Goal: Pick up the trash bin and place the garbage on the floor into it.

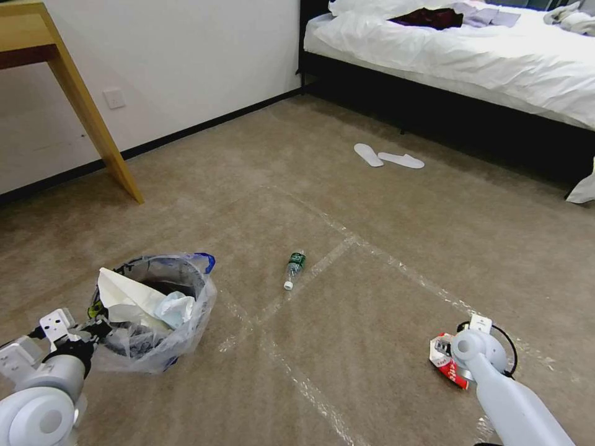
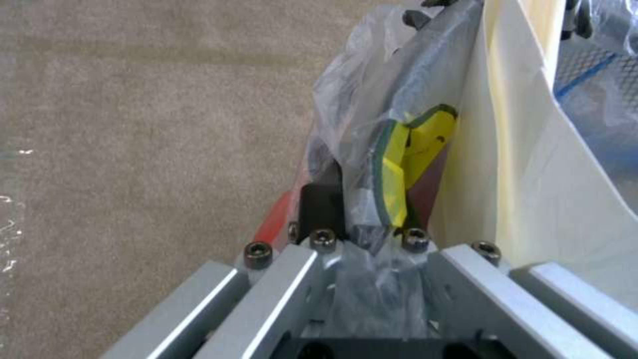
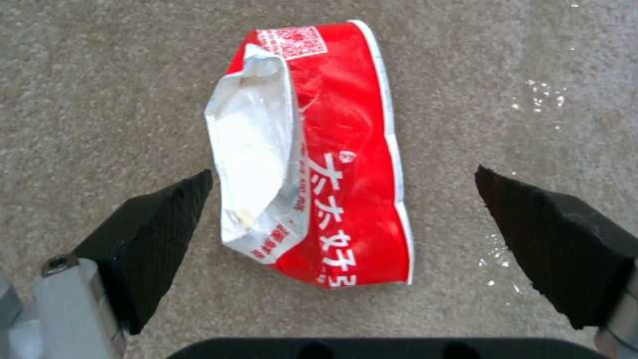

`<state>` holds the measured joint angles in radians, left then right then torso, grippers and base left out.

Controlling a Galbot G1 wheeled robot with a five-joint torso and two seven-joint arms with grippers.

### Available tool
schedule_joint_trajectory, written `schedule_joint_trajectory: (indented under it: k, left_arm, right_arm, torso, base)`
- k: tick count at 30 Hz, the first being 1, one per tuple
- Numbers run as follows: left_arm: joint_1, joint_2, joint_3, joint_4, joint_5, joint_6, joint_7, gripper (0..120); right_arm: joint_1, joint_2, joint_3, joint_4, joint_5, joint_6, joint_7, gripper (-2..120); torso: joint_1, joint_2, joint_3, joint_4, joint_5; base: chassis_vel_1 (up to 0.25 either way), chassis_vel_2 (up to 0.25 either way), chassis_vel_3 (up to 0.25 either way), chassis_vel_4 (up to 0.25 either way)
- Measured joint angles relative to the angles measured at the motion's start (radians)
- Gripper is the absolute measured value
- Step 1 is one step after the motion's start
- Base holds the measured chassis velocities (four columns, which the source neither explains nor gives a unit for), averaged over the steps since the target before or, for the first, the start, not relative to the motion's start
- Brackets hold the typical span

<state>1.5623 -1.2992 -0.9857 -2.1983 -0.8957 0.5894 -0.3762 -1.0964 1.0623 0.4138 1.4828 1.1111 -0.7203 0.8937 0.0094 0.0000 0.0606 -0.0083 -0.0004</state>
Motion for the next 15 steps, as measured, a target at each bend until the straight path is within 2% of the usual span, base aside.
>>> schedule_joint_trajectory:
  k: [5,8,15]
  left_arm:
    - [0.001,0.0,-0.001,-0.001,0.0,0.0,0.0,0]
    - [0.003,0.005,-0.003,-0.007,-0.002,0.0,-0.001,0]
    - [0.006,0.007,-0.003,-0.01,-0.004,0.0,-0.003,0]
  right_arm:
    - [0.031,0.018,-0.02,-0.048,-0.015,0.016,-0.011,100]
    - [0.078,0.066,-0.039,-0.115,-0.033,0.028,-0.027,100]
    - [0.132,0.108,-0.056,-0.211,-0.068,0.049,-0.059,99]
  torso:
    - [0.0,0.0,0.0,0.0,0.0002]
    - [0.0,0.0,0.0,0.0002,0.0004]
    - [0.0,0.0,0.0,0.0002,0.0006]
  base:
    - [0.0,0.0,0.0,0.0]
    - [0.0,0.0,0.0,0.0]
    - [0.0,0.0,0.0,0.0]
